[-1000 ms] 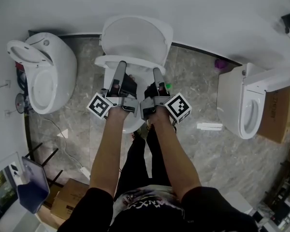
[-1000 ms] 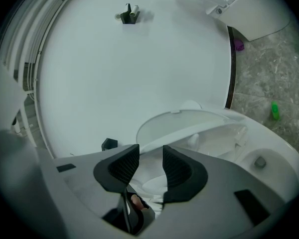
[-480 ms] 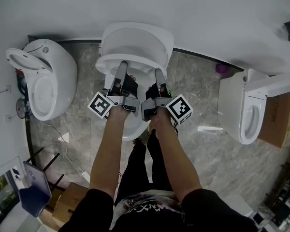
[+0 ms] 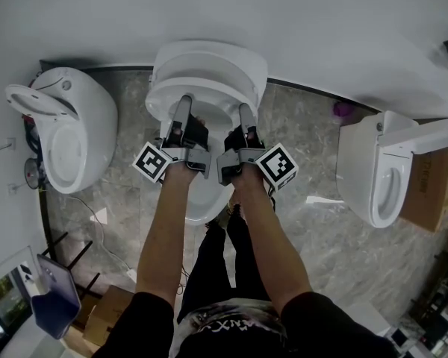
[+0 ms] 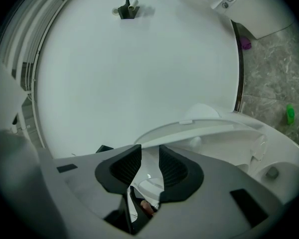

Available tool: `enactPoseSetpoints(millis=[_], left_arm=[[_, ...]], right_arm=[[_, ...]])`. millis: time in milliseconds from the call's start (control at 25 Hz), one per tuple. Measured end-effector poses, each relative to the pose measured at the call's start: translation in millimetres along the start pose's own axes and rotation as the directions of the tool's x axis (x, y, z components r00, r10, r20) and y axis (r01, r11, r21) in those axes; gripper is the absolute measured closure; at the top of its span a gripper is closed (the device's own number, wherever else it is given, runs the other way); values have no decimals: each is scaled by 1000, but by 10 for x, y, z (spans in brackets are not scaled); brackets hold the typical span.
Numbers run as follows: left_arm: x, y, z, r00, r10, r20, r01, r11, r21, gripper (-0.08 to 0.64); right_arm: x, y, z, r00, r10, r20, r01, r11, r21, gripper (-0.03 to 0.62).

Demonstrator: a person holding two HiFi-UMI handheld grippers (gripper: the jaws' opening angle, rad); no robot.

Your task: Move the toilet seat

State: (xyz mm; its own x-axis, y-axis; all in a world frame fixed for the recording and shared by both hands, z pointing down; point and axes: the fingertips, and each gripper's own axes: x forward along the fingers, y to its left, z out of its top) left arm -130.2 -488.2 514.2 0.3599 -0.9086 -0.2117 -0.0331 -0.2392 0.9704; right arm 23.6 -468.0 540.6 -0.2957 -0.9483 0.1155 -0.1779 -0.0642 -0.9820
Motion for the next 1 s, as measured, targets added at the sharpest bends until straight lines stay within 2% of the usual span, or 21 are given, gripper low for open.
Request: enactPoseSetpoints(millis=[200, 800, 1000], left_arm=[[448, 373, 67, 1000, 26, -16, -26, 1000, 12, 506], [758, 497, 87, 999, 47, -10, -47, 999, 13, 518], [707, 353, 52, 998, 48, -38, -46, 998, 53, 520]], right_arm=[[479, -241, 185, 1000, -9, -4, 9, 1000, 4, 483], [777, -308, 284, 1000, -17, -13, 17, 1000, -10, 491], [708, -70, 300, 999, 15, -30, -17, 998, -61, 495]])
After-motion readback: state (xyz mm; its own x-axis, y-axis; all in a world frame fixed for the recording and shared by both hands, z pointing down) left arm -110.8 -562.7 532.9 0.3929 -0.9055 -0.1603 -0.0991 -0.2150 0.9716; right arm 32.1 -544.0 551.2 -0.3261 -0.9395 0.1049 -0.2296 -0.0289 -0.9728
